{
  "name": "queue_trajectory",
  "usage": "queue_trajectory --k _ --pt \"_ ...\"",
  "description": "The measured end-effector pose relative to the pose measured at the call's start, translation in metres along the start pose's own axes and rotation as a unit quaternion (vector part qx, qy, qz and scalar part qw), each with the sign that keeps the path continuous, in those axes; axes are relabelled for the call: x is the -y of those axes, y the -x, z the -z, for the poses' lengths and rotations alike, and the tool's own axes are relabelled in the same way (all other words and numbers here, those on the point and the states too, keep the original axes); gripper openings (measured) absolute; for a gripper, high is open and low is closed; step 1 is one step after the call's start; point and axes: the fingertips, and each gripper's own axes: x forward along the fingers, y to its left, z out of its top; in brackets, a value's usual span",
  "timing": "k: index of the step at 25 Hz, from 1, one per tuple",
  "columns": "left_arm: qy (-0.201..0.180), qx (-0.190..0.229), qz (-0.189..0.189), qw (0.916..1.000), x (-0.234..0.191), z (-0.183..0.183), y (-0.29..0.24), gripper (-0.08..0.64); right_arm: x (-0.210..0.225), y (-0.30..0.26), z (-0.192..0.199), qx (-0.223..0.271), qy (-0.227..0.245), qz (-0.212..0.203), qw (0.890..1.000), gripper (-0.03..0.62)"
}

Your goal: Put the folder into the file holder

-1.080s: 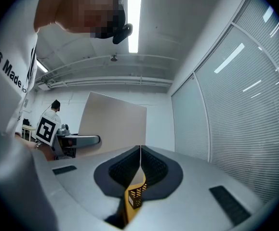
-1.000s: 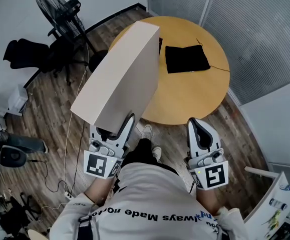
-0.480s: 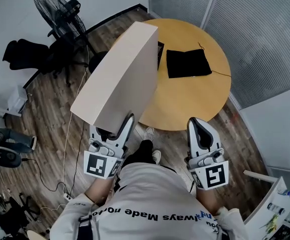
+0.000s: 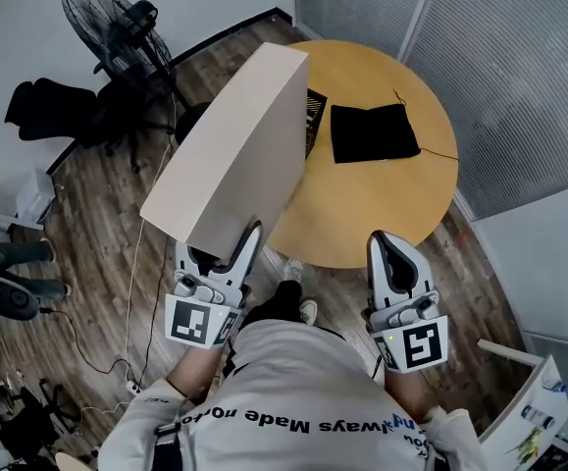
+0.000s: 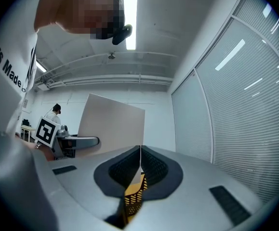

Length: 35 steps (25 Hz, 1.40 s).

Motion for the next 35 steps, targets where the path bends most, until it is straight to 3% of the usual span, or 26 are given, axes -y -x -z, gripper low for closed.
queue_trajectory --k 18,35 --pt "0.011 0.000 0.003 0.9999 -0.052 0.018 -0.051 0.295 0.014 -0.072 0.003 -0.008 0.003 0.002 1.000 0.031" --pt "0.029 -0.001 0.032 0.9991 -0.096 0.042 -0.109 0.295 0.028 -0.140 -0.001 -0.014 0.021 0.016 1.000 0.031"
